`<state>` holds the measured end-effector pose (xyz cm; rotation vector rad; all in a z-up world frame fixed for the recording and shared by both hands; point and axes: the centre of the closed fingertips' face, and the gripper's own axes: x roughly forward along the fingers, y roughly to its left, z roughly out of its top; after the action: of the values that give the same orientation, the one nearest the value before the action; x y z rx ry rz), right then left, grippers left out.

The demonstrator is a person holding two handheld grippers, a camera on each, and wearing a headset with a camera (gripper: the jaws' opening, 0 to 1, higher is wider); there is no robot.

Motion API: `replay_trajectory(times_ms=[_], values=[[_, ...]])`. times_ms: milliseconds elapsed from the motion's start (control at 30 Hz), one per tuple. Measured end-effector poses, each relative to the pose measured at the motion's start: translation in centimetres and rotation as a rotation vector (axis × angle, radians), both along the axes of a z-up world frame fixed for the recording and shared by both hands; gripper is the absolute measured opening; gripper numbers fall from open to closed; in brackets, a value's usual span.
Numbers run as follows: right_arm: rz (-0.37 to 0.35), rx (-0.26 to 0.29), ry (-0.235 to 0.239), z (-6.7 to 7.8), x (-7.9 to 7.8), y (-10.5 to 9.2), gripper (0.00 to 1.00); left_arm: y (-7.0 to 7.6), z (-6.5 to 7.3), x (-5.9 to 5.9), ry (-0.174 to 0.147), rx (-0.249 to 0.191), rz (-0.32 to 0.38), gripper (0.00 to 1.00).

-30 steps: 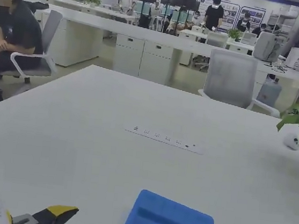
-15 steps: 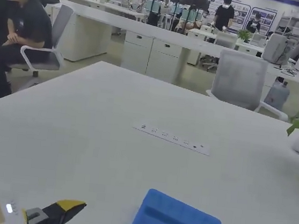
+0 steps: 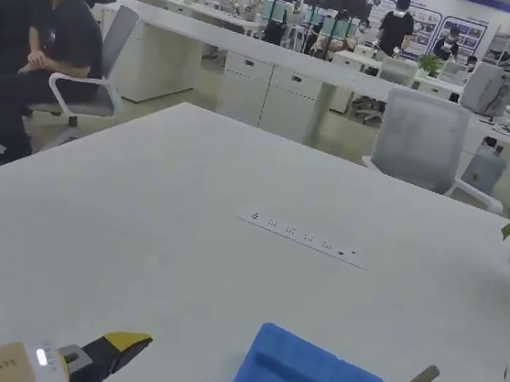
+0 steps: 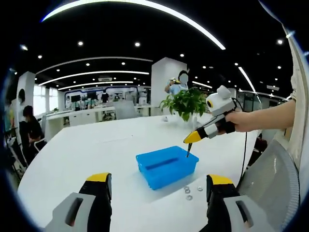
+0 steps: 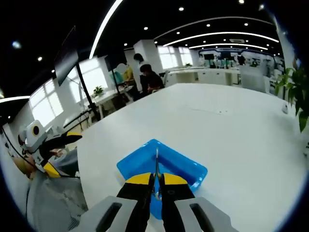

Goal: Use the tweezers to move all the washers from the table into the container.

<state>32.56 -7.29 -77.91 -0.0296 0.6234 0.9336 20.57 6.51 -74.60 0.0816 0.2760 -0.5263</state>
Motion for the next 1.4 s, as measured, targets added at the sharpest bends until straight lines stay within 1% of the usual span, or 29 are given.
replay_trajectory(times_ms=[100, 200, 233, 300, 333, 433, 600, 667, 800, 833, 900, 1033, 1067, 1200, 1300, 1367, 1400], values=[[-0.002, -0.024, -0.001, -0.8, 0.9, 0.1, 0.03, 0.0, 0.0, 0.1, -0.011, 0.028, 0.003, 0.85], [0.000, -0.057, -0.003, -1.8, 1.6, 0.2, 0.03, 0.4, 0.0, 0.2, -0.023, 0.056, 0.026, 0.87], [0.003, -0.062, -0.002, -1.9, 1.7, 0.2, 0.03, 0.3, 0.1, 0.3, -0.028, 0.055, 0.024, 0.88], [0.009, -0.076, -0.006, -2.4, 1.9, 0.4, 0.03, 0.4, -0.1, 0.4, -0.019, 0.057, 0.034, 0.91], [0.013, -0.084, -0.003, -2.7, 2.1, 0.4, 0.03, 0.5, -0.1, 0.4, -0.022, 0.065, 0.039, 0.92], [0.016, -0.101, 0.000, -3.2, 2.2, 0.5, 0.03, 0.7, 0.1, 0.5, -0.031, 0.062, 0.051, 0.94], [0.025, -0.119, -0.002, -3.9, 2.3, 0.9, 0.03, 1.0, 0.1, 0.7, -0.029, 0.039, 0.066, 0.97], [0.030, -0.126, -0.005, -4.2, 2.3, 1.0, 0.03, 1.0, 0.2, 0.7, -0.035, 0.035, 0.070, 0.98], [0.027, -0.140, -0.008, -4.5, 2.4, 0.9, 0.03, 0.9, 0.4, 0.7, -0.035, 0.006, 0.065, 0.98], [0.026, -0.146, -0.012, -4.5, 2.5, 0.8, 0.03, 0.8, 0.5, 0.7, -0.036, -0.011, 0.063, 0.98], [0.024, -0.151, -0.016, -4.6, 2.5, 0.7, 0.03, 0.8, 0.7, 0.7, -0.038, -0.025, 0.064, 0.98], [0.019, -0.164, -0.006, -5.2, 2.7, 0.3, 0.03, 0.7, 0.9, 0.7, -0.040, -0.056, 0.060, 0.98], [0.017, -0.166, -0.006, -5.2, 2.7, 0.2, 0.03, 0.7, 0.9, 0.7, -0.039, -0.057, 0.059, 0.98], [0.010, -0.142, -0.004, -5.1, 2.6, 0.4, 0.03, 0.6, 0.8, 0.6, -0.037, -0.060, 0.055, 0.96], [0.004, -0.136, 0.003, -5.2, 2.5, 0.5, 0.03, 0.9, 0.9, 0.7, -0.044, -0.044, 0.072, 0.95], [0.002, -0.135, 0.000, -5.1, 2.5, 0.5, 0.04, 1.0, 1.1, 0.8, -0.056, -0.058, 0.076, 0.95], [0.001, -0.132, -0.001, -5.0, 2.5, 0.5, 0.04, 1.0, 1.2, 0.7, -0.054, -0.067, 0.075, 0.95]])
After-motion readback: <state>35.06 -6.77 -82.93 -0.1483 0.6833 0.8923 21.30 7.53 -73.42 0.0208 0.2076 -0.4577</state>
